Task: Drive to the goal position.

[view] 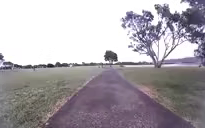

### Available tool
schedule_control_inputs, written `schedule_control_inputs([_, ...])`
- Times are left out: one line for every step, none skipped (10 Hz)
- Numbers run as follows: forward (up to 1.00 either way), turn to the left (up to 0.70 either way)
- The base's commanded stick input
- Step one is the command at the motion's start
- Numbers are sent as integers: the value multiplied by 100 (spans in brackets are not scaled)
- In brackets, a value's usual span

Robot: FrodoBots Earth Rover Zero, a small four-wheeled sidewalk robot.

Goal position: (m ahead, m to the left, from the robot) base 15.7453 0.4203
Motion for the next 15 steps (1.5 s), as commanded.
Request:
schedule_control_inputs([85, 0])
schedule_control_inputs([85, 0])
schedule_control_inputs([85, 0])
schedule_control_inputs([85, 0])
schedule_control_inputs([85, 0])
schedule_control_inputs([85, 0])
schedule_control_inputs([85, 0])
schedule_control_inputs([85, 0])
schedule_control_inputs([85, 0])
schedule_control_inputs([85, 0])
schedule_control_inputs([85, 0])
schedule_control_inputs([85, -34])
schedule_control_inputs([85, -34])
schedule_control_inputs([85, -34])
schedule_control_inputs([85, -34])
